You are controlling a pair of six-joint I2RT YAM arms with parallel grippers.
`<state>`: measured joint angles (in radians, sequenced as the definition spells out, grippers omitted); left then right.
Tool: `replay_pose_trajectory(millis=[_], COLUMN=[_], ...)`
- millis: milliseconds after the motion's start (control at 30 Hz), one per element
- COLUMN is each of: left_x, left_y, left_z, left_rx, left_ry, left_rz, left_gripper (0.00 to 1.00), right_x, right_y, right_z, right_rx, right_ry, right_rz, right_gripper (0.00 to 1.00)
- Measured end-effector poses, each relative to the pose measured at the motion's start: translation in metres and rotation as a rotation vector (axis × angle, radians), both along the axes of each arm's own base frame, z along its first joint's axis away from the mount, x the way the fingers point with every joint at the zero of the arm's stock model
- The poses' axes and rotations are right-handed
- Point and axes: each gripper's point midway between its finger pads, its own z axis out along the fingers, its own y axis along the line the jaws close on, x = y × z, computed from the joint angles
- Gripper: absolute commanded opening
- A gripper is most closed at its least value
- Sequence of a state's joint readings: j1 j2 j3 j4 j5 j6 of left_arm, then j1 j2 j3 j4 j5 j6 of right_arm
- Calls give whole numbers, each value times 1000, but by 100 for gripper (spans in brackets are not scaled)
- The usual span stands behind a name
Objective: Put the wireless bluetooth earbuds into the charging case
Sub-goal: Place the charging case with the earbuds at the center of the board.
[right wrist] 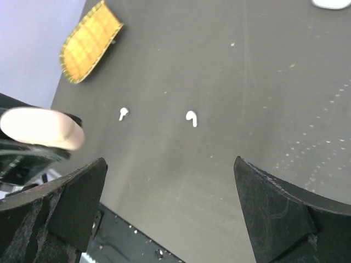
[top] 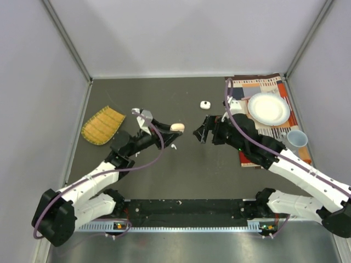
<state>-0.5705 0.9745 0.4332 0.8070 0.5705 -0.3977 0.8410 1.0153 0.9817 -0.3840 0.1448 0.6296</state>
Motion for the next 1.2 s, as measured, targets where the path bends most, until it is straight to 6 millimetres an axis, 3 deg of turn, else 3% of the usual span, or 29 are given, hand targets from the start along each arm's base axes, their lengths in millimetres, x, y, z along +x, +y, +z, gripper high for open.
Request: replay_pose_trajectory(millis=[167,467,800,1033,1200], left_x=[28,63,104,130,145], left_y=[-11,-23,-22,-17,-19], left_z=[3,-73,-104,-146,-163], left_rx=[17,127,71,52,32], left_ry=[166,558,820,1005,1071], left_rz=[41,101,133,180,179], left_gripper=[0,0,0,0,0], right_x=[9,5,6,3,2], right_y=[-25,-44,-52,-57,-60], right_z=[-10,-39,-37,-47,-51], right_rx=[-20,-75,-71,-102,-112], right_ry=[12,74,71,91,101], right_rz=[-120,-178,-203,-205,-210], right_gripper=[99,99,99,99,99])
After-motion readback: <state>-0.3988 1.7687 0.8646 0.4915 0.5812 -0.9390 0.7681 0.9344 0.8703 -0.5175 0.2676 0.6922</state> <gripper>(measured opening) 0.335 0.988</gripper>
